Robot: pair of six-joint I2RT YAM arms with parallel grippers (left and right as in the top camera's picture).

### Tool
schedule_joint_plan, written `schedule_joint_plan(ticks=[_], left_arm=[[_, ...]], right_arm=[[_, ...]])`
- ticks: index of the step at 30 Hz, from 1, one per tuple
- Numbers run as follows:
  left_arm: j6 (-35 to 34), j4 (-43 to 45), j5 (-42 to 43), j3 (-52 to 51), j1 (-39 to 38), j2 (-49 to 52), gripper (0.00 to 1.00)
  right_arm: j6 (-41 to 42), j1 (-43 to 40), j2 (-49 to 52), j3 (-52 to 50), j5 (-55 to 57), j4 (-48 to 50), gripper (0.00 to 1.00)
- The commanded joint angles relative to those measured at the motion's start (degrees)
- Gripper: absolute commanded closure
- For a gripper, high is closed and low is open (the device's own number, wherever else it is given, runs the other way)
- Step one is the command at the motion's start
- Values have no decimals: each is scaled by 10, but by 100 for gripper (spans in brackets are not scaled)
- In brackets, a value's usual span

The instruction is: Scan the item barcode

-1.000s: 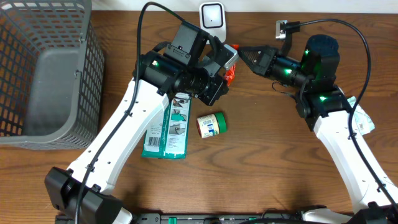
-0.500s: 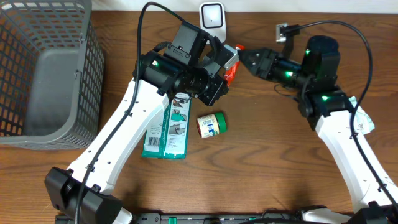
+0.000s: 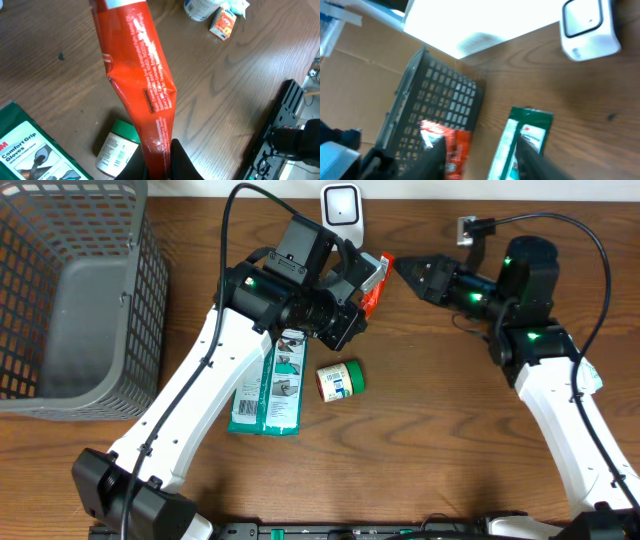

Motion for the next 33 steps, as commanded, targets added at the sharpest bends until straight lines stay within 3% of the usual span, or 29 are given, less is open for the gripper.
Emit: schedule_joint_plan(ticks=[1, 4, 8, 12, 16, 20, 25, 26, 33], left_arm=[[36, -1, -30, 9, 1, -5, 93], [40, 7, -142, 10, -8, -5, 93], [48, 67, -367, 10, -46, -5, 93], [48, 102, -457, 10, -74, -6, 93], [64, 111, -459, 10, -82, -5, 93], [169, 142, -455, 10, -82, -4, 93], [330, 179, -456, 10, -81, -4, 93], [351, 192, -459, 10, -81, -4, 93], [432, 292, -483, 10, -73, -1, 93]], right_arm=[[-19, -35, 0, 0, -11, -3, 49], [-19, -68, -8, 3, -23, -12, 37], [-30, -123, -29, 24, -14, -68, 32], [-50, -184, -47, 39, 9, -117, 30], [-83, -267, -64, 40, 34, -158, 32], [-89, -336, -64, 40, 35, -198, 30], [-89, -384, -64, 40, 35, -264, 14], [-89, -388, -64, 40, 35, -274, 1], [-89, -391, -64, 40, 57, -316, 1]])
